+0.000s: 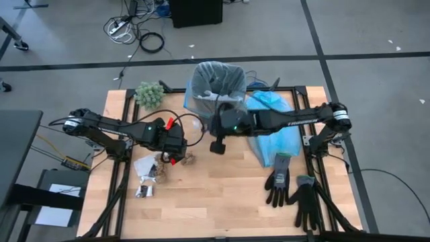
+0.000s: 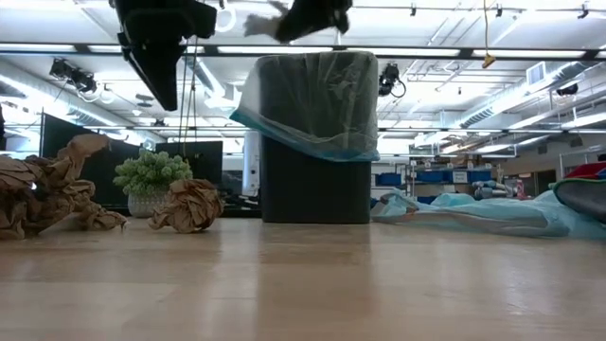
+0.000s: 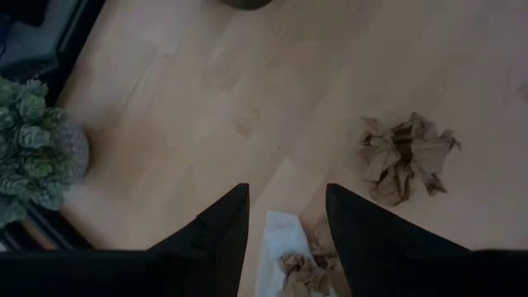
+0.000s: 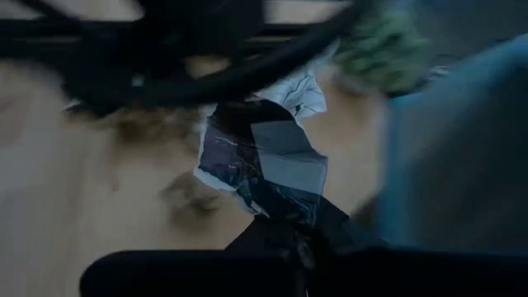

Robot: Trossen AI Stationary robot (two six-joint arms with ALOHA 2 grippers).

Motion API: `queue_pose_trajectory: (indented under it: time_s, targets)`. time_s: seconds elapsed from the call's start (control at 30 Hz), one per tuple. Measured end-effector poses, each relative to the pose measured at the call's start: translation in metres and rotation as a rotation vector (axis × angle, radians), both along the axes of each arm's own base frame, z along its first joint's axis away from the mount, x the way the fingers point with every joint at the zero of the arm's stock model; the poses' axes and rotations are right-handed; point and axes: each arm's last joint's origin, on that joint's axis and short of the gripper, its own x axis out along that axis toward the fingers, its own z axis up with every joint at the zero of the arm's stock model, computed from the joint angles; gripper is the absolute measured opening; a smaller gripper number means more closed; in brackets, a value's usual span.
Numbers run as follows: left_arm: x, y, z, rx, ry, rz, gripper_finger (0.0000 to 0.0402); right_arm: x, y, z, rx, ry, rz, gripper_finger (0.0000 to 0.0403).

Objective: Place trash/remove bag and relplace
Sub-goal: Put the white paper into the trash bin

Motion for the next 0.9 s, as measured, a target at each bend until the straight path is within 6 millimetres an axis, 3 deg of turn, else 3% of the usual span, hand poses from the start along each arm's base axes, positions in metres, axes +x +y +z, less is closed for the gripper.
queue_pose_trajectory:
  time_s: [0.17,0.47,0.63,0.9]
  targets:
    - [0.0,0.001,0.0,0.022,-0.003,0.004,0.0172,-0.013,-0.018,0.025,-0.118,0.039,-0.106,0.0]
    - [0.011,-0.005,0.003,0.005,-0.12,-0.027,0.0173,-0.026,-0.063,0.03,-0.167,0.093,-0.241,0.0]
    - [0.022,-0.015,0.007,-0.012,-0.236,-0.092,0.0173,-0.029,-0.071,0.035,-0.186,0.096,-0.253,0.0]
    - [0.023,-0.016,0.007,-0.061,-0.27,-0.052,0.0172,-0.03,-0.077,0.059,-0.255,0.019,-0.248,0.0]
